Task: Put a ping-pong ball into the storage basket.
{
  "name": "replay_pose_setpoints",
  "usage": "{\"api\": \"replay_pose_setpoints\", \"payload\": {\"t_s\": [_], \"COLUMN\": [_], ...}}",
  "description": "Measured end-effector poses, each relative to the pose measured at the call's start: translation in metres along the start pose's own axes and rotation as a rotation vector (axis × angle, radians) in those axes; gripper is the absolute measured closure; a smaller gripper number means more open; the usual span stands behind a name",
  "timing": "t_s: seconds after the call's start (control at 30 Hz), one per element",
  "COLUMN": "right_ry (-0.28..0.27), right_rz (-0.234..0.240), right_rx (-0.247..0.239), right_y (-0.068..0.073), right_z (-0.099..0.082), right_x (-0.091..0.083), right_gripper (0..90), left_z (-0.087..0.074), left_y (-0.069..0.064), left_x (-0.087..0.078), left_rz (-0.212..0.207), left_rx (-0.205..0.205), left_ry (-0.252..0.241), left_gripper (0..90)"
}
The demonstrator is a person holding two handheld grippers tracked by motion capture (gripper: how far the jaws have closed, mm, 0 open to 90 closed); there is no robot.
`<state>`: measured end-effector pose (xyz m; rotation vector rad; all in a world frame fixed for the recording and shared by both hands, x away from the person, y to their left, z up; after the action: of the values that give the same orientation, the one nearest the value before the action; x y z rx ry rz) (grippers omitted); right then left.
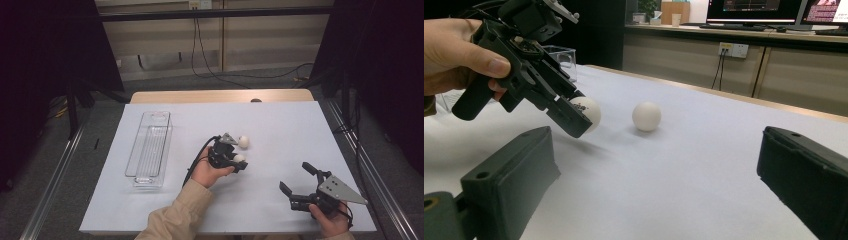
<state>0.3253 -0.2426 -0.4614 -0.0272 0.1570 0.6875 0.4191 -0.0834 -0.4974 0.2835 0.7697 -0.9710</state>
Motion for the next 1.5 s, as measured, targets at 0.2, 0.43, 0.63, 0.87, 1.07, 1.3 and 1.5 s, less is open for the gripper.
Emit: {"api": "replay_pose_setpoints", "payload": {"t_s": [0.2, 0.43, 0.63, 0.87, 1.07, 1.3, 1.5], "right_ry": [0.003, 0.004, 0.003, 0.006, 0.008, 0.008, 0.009], "right_rz": [-0.005, -0.005, -0.004, -0.006, -0.011, -0.017, -0.018], "right_rx": [0.004, 0.006, 0.007, 0.009, 0.009, 0.011, 0.007], "right_y": [-0.001, -0.001, -0.001, -0.001, -0.002, -0.003, -0.003], "right_z": [-0.001, -0.001, 0.000, -0.001, -0.001, -0.002, -0.001], "right_x": [0.000, 0.000, 0.001, 0.000, -0.001, -0.002, -0.002], "right_gripper": [1.8, 1.8, 1.7, 1.7, 1.5, 1.3, 1.1], "left_z": [0.001, -0.002, -0.001, -0.002, -0.001, -0.001, -0.001], "left_y": [0.005, 0.010, 0.011, 0.015, 0.017, 0.020, 0.020], "left_x": [-0.005, -0.006, -0.008, -0.010, -0.012, -0.014, -0.016], "left_rz": [0.007, 0.012, 0.012, 0.012, 0.021, 0.025, 0.021], "left_rx": [-0.010, -0.017, -0.018, -0.026, -0.035, -0.039, -0.036], "left_ry": [-0.010, -0.005, -0.005, 0.002, 0.000, 0.000, 0.004], "left_gripper": [51.0, 51.0, 51.0, 51.1, 51.1, 51.1, 51.1]}}
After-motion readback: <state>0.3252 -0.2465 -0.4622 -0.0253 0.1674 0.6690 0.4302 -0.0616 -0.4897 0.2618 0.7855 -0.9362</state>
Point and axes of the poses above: each handheld gripper's, and its own axes: x roughly forward along the jaws, z roughly out of its top, y roughly to its left, the point moved 10 cm from there along x, roughly forward along the jaws, and after that the axes turned 9 degrees about z, right-handed, at the moved point
